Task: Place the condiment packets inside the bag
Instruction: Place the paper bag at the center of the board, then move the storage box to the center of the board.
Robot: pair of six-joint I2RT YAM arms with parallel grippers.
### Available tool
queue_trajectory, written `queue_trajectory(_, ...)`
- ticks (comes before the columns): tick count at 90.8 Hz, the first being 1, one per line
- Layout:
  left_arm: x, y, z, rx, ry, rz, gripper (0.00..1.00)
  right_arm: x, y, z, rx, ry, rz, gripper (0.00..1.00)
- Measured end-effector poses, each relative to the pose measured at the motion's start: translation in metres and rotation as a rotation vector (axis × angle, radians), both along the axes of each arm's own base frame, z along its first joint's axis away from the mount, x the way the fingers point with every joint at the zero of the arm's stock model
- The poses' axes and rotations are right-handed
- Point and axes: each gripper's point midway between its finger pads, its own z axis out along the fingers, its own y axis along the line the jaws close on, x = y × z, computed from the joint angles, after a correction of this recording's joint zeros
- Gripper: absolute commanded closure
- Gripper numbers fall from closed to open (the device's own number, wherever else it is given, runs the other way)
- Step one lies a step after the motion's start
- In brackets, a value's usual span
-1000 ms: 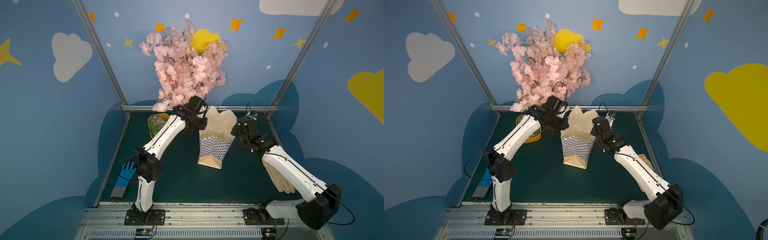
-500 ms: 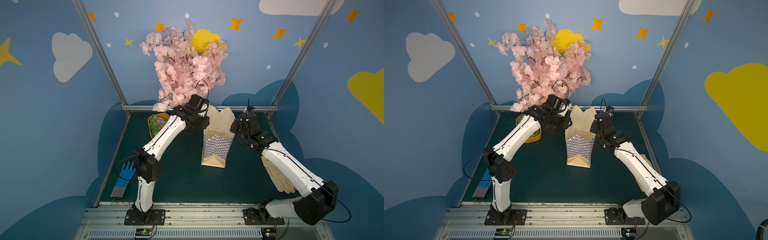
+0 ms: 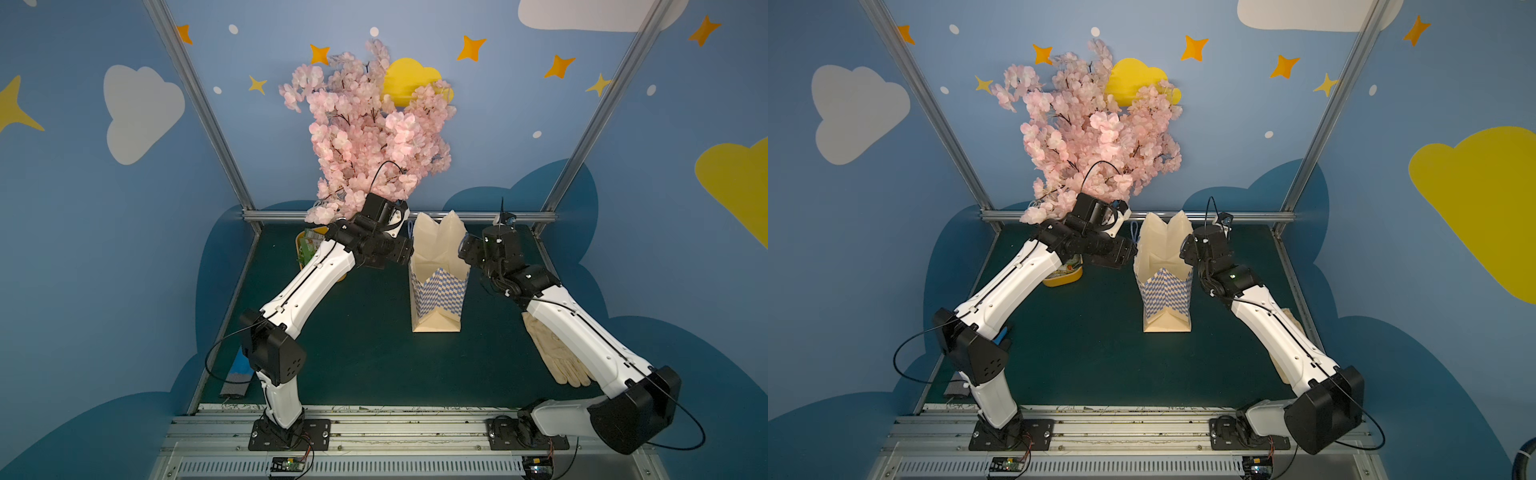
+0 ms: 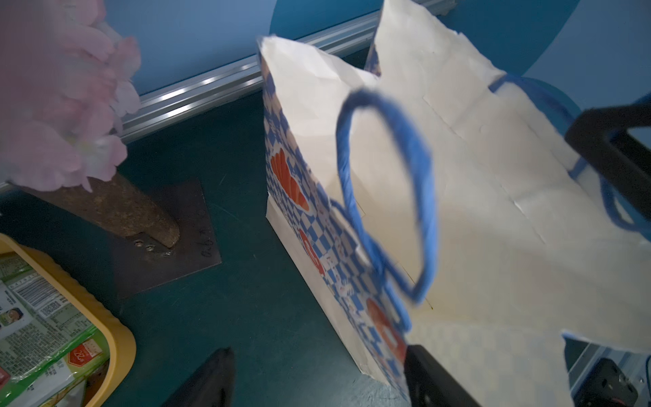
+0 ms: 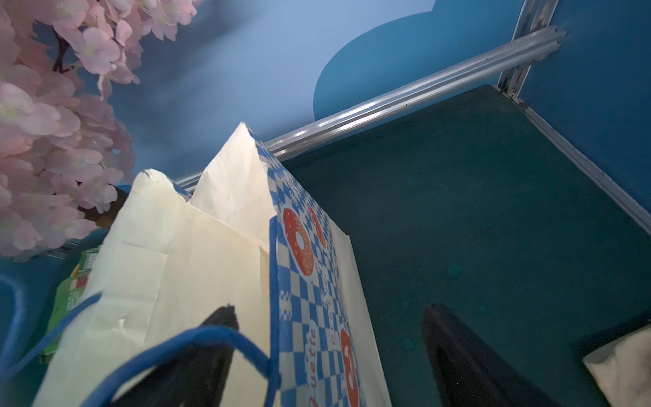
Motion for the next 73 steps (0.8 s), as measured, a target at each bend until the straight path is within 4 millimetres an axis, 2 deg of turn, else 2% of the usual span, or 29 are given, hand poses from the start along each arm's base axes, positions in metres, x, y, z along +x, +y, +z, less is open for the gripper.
queue_trajectory(11,-0.018,0.01,0.021,-0.026,-0.035,-0.027,0.02,-0.015,-0.003,0.024,0.034,-0.057,0.034,0.02)
queue_trajectory(31,-0.046,0.039,0.083,-0.105,-0.161,-0.038,0.01,-0.042,-0.003,0.08,0.116,-0.188,0.115,0.02)
queue_trajectory(41,-0.055,0.056,0.097,-0.129,-0.191,-0.029,0.01,-0.049,-0.003,0.097,0.137,-0.219,0.137,0.02)
queue_trajectory(49,-0.059,0.071,0.095,-0.133,-0.189,-0.021,0.01,-0.056,-0.002,0.105,0.147,-0.233,0.154,0.02)
queue_trajectory(59,-0.065,0.096,0.075,-0.133,-0.145,0.004,0.0,-0.073,0.006,0.114,0.149,-0.254,0.195,0.02)
queue_trajectory(66,-0.069,0.123,0.055,-0.14,-0.096,0.049,0.0,-0.092,0.025,0.122,0.149,-0.275,0.266,0.06)
queue_trajectory(73,-0.071,0.162,0.036,-0.165,-0.047,0.135,0.0,-0.115,0.053,0.127,0.137,-0.294,0.37,0.13)
